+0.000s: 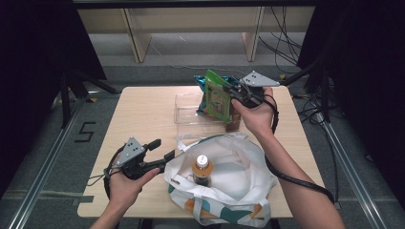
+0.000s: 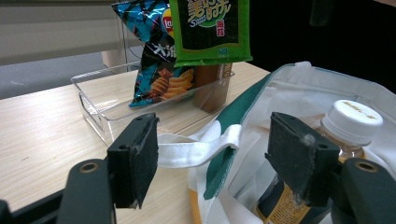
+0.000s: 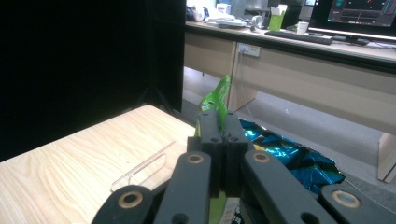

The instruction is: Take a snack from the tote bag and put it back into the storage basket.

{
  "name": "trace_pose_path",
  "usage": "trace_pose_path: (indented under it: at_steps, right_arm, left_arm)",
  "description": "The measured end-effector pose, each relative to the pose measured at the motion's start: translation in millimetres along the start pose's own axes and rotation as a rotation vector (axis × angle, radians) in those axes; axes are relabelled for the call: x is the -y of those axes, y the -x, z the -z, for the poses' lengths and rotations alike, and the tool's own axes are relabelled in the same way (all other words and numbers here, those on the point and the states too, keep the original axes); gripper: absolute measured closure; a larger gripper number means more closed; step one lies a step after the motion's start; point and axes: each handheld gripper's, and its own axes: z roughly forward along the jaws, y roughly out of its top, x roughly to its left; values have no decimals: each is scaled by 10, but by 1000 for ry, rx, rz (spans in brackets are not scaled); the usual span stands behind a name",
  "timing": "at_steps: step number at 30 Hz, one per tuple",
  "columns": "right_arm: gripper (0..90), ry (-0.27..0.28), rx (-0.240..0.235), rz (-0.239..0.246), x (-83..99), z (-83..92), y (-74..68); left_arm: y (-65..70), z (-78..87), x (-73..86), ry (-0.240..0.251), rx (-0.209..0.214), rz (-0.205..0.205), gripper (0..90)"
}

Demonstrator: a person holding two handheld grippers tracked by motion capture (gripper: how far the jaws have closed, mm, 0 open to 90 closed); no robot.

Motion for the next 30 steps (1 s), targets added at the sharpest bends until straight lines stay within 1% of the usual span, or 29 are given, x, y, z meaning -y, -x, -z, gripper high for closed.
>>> trace_pose_path:
  at_steps: [1,2,3,5,6,7,8,9,11,12,13,14,15,16,17,18,20,21,22,23,24,27,28,29,30]
  right_arm:
    - [900,14,8,12,4,-8,12]
    - [900,13,8,13,7,-10,18]
    - [900,5,6,-2,11,-12,12]
    - [900,10,7,4,19,-21,17]
    - [900,1,8,-13,21,-19,6]
    - [900,6,8,-13,24,-27,12]
    - [900,12,6,10,24,-37,28]
    - [900,12,8,6,25,-43,29]
    - [900,5,4,-8,30,-53,22]
    - [900,6,7,-4,30,-58,27]
    - [900,18,14,9,31,-71,34]
    - [900,6,25,19,29,-69,41]
    - [900,4,20,-11,32,-75,21]
    - [900,8,19,-10,30,-83,24]
    - [900,1,10,-15,29,-92,26]
    - [900,12,17,-4,26,-106,33]
    - [900,6,15,-8,19,-115,33]
    - [900,6,22,5,18,-125,40]
    - [900,-6,21,-7,16,-127,41]
    - [900,4,21,3,17,-152,55]
    - [900,-7,26,-10,18,-152,51]
    - [900,-3,20,-24,12,-178,54]
    - [900,4,16,1,6,-190,69]
    - [900,-4,18,-19,4,-189,53]
    - [900,-9,19,-27,2,-194,50]
  left_arm:
    - [0,-2,1,-1,2,0,329]
    - [0,-3,1,0,3,0,329]
    - [1,-4,1,1,3,-1,329]
    - [2,-7,0,0,3,0,330]
    - [2,-9,0,-2,3,-3,329]
    - [0,-17,3,4,10,-3,329]
    - [2,-15,2,-1,7,-5,329]
    - [4,-13,0,-4,4,-6,330]
    - [1,-20,2,5,14,-4,330]
    - [0,-19,3,5,12,-5,330]
    - [1,-15,3,1,7,-4,330]
    - [1,-9,2,-5,2,-5,330]
    - [1,-9,4,-4,2,-3,330]
    - [1,-9,3,-3,3,-3,330]
    - [0,-18,6,6,13,1,330]
    - [2,-7,0,-2,3,-3,330]
    - [1,-7,-2,0,3,-1,330]
    - [-1,-6,-1,0,3,-1,330]
    - [-3,-5,-1,0,3,-2,330]
    - [-3,-4,0,0,2,0,329]
    - [-5,-3,0,1,2,-2,329]
    - [-7,0,-4,2,1,-2,330]
    - [-7,0,-5,2,0,-2,330]
    - [-6,-1,-5,2,0,-2,330]
    - [-6,-2,-5,1,1,-3,329]
